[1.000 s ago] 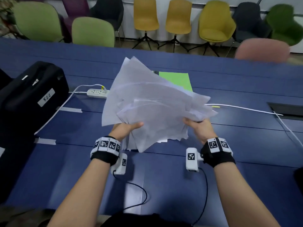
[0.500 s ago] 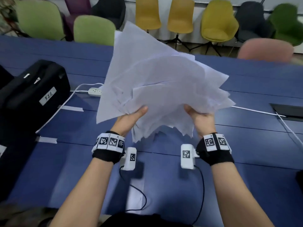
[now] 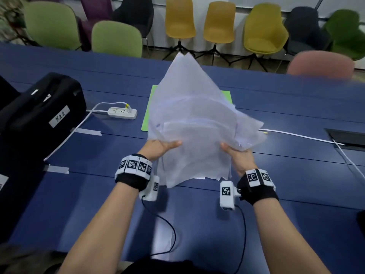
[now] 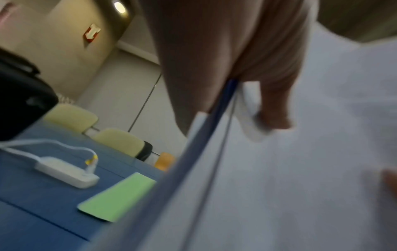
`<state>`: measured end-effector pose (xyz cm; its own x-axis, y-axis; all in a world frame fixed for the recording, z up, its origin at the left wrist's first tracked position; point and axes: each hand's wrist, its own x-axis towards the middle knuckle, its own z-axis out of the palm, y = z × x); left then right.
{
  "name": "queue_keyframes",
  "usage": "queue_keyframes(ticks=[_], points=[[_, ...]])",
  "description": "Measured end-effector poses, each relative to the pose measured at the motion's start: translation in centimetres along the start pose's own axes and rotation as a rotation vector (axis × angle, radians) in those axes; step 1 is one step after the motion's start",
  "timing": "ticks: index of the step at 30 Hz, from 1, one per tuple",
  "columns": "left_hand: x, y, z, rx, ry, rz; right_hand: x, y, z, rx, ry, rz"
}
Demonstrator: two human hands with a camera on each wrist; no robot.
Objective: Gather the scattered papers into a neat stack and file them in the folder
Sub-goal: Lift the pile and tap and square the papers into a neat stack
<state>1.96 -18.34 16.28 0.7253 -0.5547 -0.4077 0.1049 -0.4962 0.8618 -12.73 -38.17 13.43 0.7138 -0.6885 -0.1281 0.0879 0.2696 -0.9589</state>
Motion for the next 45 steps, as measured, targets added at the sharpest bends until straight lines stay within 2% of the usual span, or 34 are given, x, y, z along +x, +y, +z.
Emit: queue_keyframes(ticks=[2, 4, 7, 10, 13, 16, 18, 21, 24, 26, 31, 36, 39, 42, 45], points=[[0.3, 0.1, 1.0, -0.005, 0.111, 0.067, 0.2, -0.4, 0.5, 0.008, 0.057, -0.091], [0.8, -0.2, 1.5, -0.197, 0.178, 0.112, 0.2, -0.8, 0.7, 0.001, 0.065, -0.161], [0.5, -0.8, 1.5, -0.309, 0.216, 0.178, -0.4, -0.8, 0.3, 0.012, 0.034, -0.161], [0.3, -1.3, 0.6, -0.265, 0.161, 0.149, -0.7, -0.5, -0.6, -0.019, 0.020, -0.105], [0.1, -1.4, 0.2, -0.158, 0.073, 0.013, -0.4, -1.1, -1.4, -0.008, 0.067, -0.080], [0.3, -1.4, 0.4, -0.175, 0.145, -0.025, -0.1, -2.0, -1.5, 0.190, -0.009, -0.165], [0.6, -1.5, 0.6, -0.172, 0.168, -0.020, 0.1, -2.4, -1.8, 0.324, 0.017, -0.189], [0.7, -1.1, 0.8, -0.143, 0.161, -0.038, 0.0, -2.4, -2.1, 0.352, 0.060, -0.151], [1.0, -1.3, 0.8, -0.144, 0.162, -0.044, -0.1, -1.9, -2.1, 0.161, 0.139, -0.085], [1.4, -1.5, 0.8, -0.123, 0.188, -0.026, -0.4, -2.1, -2.2, 0.032, 0.140, -0.107], [2.0, -1.2, 1.4, 0.049, 0.218, -0.052, -1.5, -5.9, -0.1, -0.265, -0.017, -0.336], [2.1, -1.0, 2.0, -0.032, 0.265, -0.094, -1.1, -8.2, 1.2, -0.561, -0.125, -0.419], [2.0, -0.9, 2.1, -0.065, 0.367, 0.023, -1.5, -10.1, 2.7, -0.661, -0.166, -0.484], [1.8, -1.0, 2.2, 0.028, 0.228, -0.010, -1.2, -11.5, 5.2, -0.793, -0.136, -0.600], [1.6, -1.5, 1.8, 0.087, 0.160, -0.042, -0.4, -12.1, 7.2, -0.749, -0.100, -0.694]])
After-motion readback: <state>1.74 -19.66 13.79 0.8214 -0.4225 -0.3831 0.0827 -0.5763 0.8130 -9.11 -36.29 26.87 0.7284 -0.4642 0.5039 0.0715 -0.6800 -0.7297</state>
